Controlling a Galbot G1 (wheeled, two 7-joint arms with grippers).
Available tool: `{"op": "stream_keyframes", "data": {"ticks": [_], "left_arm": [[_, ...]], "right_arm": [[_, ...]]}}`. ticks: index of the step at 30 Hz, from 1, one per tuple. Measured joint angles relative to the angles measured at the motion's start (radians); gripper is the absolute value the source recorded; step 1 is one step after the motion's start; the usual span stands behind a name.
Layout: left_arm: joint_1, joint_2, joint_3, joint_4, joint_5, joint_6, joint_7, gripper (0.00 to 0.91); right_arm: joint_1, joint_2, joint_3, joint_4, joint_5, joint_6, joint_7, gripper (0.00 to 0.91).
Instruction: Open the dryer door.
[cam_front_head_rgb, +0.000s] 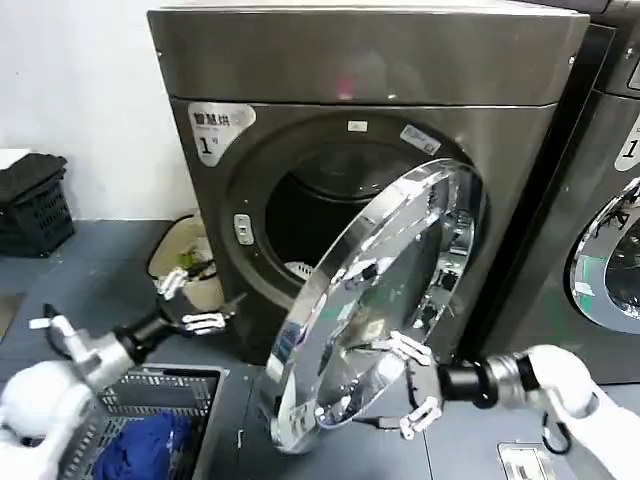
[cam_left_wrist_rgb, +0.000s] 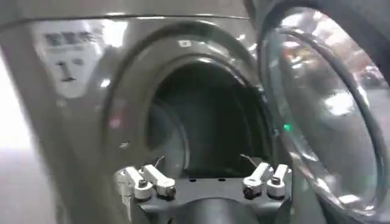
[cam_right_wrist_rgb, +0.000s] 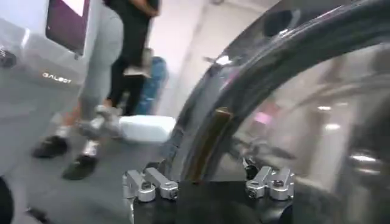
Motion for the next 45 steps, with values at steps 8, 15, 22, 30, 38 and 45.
{"op": "stream_keyframes", "data": {"ticks": [8,15,22,30,38,45], "left_arm": [[-0.109,-0.047,0.211,0.032,0.013,-0.011,0.009,0.907],[-0.194,-0.087,0.354,0.075,0.022,-0.020,0.006,0.907],[-0.285,-0.120,0.470,0.119,0.019,-0.021,0.004,0.907],[-0.371,-0.167,0.580,0.161,0.023,-0.020,0.004,0.907],[-0.444,-0.227,0.679,0.211,0.031,-0.018,0.002,0.907],[-0.512,-0.302,0.768,0.273,0.045,-0.014,0.001,0.907]], "right_arm": [[-0.321,0.173,0.360,0.082,-0.141,0.007,0.301,0.907],[-0.405,0.368,0.586,0.120,-0.317,-0.206,0.696,0.907],[-0.389,0.538,0.805,0.100,-0.456,-0.396,0.917,0.907],[-0.362,0.651,1.024,0.062,-0.566,-0.483,1.023,0.907],[-0.366,0.711,1.190,0.036,-0.612,-0.464,1.072,0.907],[-0.368,0.746,1.275,0.046,-0.608,-0.483,1.096,0.907]]}}
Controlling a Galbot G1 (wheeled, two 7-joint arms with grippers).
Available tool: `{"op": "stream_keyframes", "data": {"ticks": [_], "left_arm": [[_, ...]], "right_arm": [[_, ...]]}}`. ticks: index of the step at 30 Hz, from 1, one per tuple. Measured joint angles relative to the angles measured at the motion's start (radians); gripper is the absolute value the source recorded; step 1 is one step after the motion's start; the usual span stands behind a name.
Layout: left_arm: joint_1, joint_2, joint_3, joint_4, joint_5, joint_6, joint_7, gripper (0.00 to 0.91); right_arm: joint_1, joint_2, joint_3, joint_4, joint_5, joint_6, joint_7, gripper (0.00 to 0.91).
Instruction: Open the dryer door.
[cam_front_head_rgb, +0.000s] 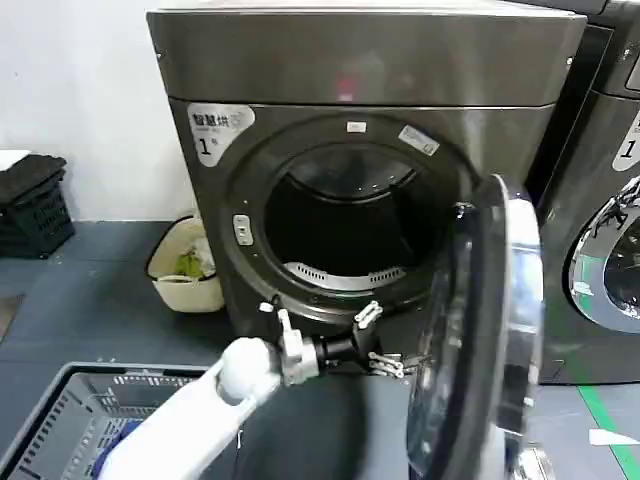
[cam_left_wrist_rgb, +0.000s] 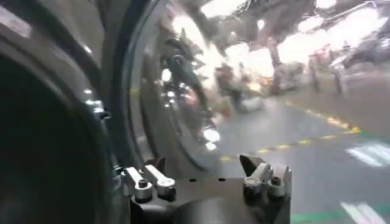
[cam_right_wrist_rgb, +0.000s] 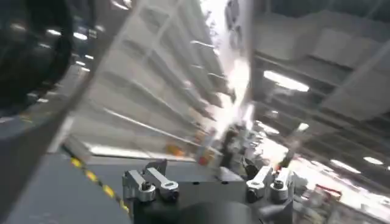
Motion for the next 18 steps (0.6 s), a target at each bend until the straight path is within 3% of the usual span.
{"op": "stream_keyframes", "data": {"ticks": [18], "left_arm": [[-0.165,-0.237,0.184,0.225,0.018,-0.006,0.001,0.907]], "right_arm": [[-0.010,0.000,0.146,-0.062,0.020,0.033,0.001,0.907]]}}
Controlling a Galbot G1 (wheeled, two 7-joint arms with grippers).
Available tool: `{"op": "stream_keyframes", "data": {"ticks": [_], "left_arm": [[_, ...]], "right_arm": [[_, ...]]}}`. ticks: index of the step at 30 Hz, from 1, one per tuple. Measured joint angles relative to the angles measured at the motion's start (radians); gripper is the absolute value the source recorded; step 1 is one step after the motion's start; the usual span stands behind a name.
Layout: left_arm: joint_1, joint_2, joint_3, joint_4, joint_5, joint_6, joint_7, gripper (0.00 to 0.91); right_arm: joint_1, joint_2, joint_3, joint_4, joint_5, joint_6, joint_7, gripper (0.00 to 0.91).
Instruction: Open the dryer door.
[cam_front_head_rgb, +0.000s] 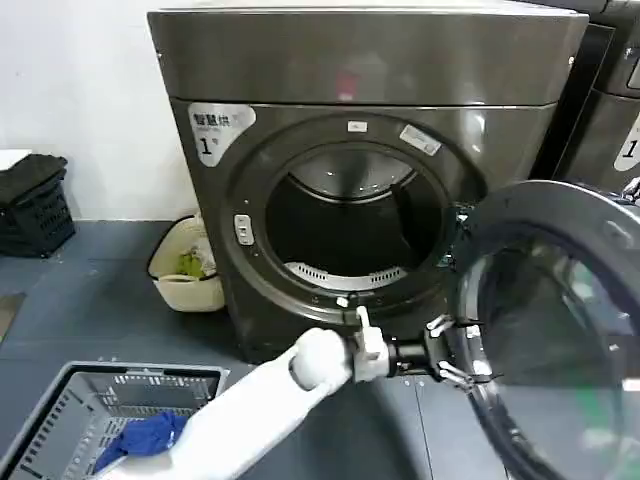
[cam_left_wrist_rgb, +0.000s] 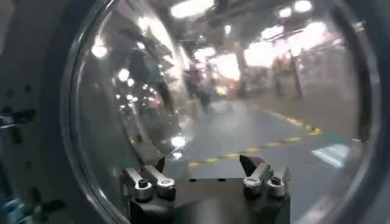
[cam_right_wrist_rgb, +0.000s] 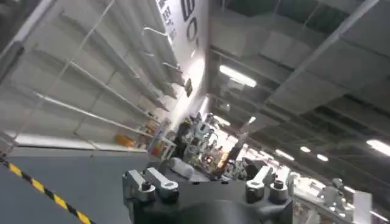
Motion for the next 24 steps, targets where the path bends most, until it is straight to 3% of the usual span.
{"op": "stream_keyframes", "data": {"ticks": [12,24], "left_arm": [[-0.085,-0.133,0.029,0.140,0.002,-0.007,0.001,0.907],[-0.079,-0.143,0.028,0.139,0.004,0.008,0.002,0.907]], "right_arm": [[-0.006,-0.012,0.056,-0.040,0.035,0.006,0.022,0.907],[-0.011,-0.047,0.072,-0.093,0.057,0.012,0.023,0.907]]}}
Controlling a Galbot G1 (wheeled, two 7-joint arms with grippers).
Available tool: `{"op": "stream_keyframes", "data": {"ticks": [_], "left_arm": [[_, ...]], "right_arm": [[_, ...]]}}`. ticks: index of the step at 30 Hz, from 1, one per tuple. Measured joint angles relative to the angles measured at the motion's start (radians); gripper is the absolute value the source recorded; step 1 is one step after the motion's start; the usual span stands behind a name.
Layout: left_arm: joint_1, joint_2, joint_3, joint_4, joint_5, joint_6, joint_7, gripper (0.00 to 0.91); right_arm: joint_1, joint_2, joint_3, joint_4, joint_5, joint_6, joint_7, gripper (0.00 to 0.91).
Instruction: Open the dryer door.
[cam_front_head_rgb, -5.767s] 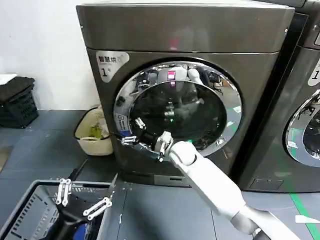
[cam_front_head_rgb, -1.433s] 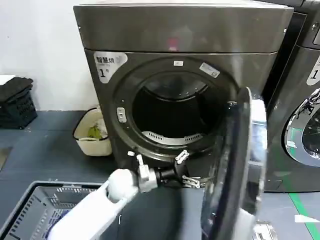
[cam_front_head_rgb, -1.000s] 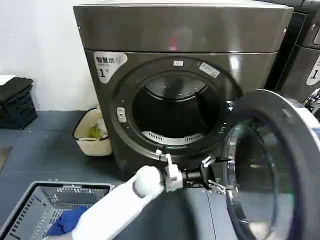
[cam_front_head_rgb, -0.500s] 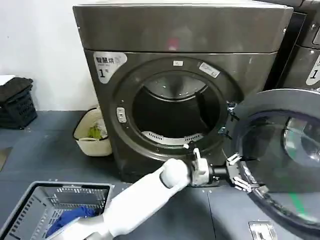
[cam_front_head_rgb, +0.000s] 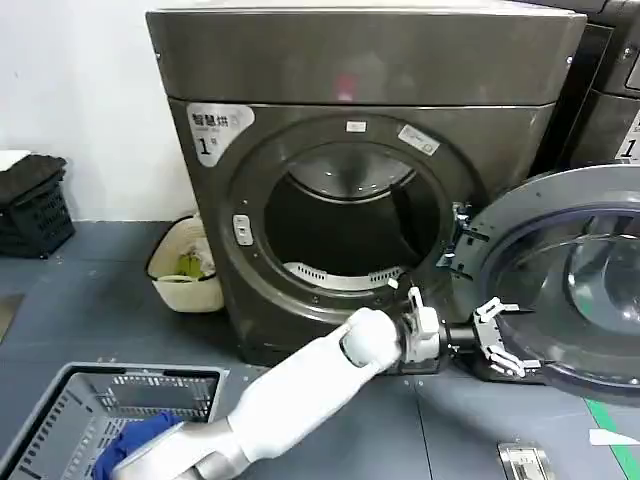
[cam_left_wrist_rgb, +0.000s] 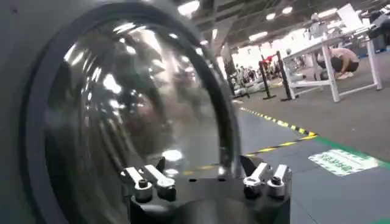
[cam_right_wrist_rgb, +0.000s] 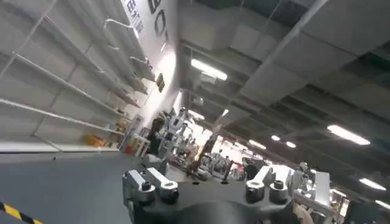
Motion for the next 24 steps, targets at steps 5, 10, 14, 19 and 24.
{"op": "stream_keyframes", "data": {"ticks": [5,10,14,19,24], "left_arm": [[0.032,0.047,-0.013,-0.069,-0.004,0.030,-0.002,0.907],[0.070,0.135,-0.024,-0.198,-0.006,0.051,-0.011,0.907],[0.078,0.241,-0.022,-0.309,0.029,0.042,-0.007,0.907],[0.072,0.403,-0.030,-0.432,0.020,0.041,-0.007,0.907],[0.064,0.560,-0.054,-0.528,0.099,0.020,-0.010,0.907]], "right_arm": [[-0.001,-0.024,-0.006,-0.032,-0.009,0.007,0.000,0.907],[0.000,-0.040,-0.018,-0.053,-0.028,0.020,-0.001,0.907],[0.003,-0.046,-0.035,-0.057,-0.031,0.019,-0.002,0.907],[0.010,-0.054,-0.053,-0.060,-0.034,0.011,-0.002,0.907],[0.003,-0.059,-0.066,-0.069,-0.034,0.011,-0.002,0.907]]}}
